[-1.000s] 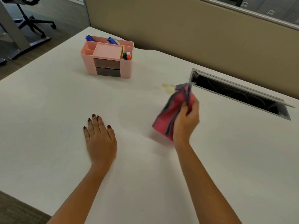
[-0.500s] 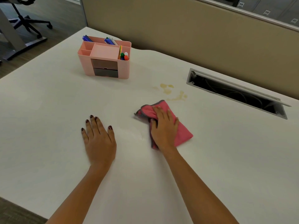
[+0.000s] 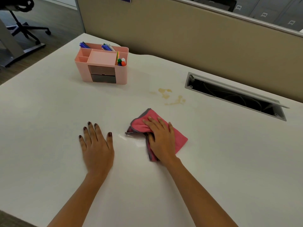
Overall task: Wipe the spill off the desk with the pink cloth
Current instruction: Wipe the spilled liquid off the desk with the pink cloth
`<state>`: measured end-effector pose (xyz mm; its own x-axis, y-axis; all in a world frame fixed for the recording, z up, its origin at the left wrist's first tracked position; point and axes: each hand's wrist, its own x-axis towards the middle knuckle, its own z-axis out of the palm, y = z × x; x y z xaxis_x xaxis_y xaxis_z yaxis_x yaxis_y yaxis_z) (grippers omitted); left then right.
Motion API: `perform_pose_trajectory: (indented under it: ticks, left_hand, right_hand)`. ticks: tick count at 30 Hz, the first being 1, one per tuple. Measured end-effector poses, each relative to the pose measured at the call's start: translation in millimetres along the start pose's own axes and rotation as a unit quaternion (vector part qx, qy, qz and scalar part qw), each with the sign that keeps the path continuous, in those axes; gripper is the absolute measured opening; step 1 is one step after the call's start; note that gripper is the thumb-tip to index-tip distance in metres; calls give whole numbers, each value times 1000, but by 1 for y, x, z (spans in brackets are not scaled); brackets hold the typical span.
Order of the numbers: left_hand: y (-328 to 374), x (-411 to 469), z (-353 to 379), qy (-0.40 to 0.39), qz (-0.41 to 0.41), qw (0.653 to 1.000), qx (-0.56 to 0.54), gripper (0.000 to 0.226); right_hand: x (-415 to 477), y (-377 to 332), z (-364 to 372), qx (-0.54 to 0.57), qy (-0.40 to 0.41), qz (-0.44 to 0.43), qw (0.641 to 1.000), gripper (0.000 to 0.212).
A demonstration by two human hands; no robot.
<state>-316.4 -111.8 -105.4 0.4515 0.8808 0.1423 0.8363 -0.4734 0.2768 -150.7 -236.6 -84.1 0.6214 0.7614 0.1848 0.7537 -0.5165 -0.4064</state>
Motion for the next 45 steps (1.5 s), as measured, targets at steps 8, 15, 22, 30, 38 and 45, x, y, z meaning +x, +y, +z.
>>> perform_pose_trajectory:
  ticks: [8, 15, 22, 30, 38, 45]
  left_hand:
    - [9, 4, 0, -3, 22, 1000, -21, 73]
    - [26, 22, 1, -1, 84, 995, -52, 72]
    - [37, 24, 7, 2, 79, 997, -6, 70]
    - [39, 22, 11, -6, 4, 1000, 11, 78]
    - [39, 23, 11, -9, 8, 999, 40, 81]
    - [40, 23, 10, -11, 8, 999, 39, 80]
  right_hand:
    - [5, 72, -30, -42, 93, 188, 977, 44]
    - [28, 84, -30, -37, 147, 244, 958, 41]
    - [53, 104, -27, -50, 164, 264, 949, 41]
    - [90, 128, -30, -51, 159, 250, 954, 41]
    - [117, 102, -26, 6, 90, 148, 985, 40]
    - [95, 40, 5, 28, -1, -49, 998, 43]
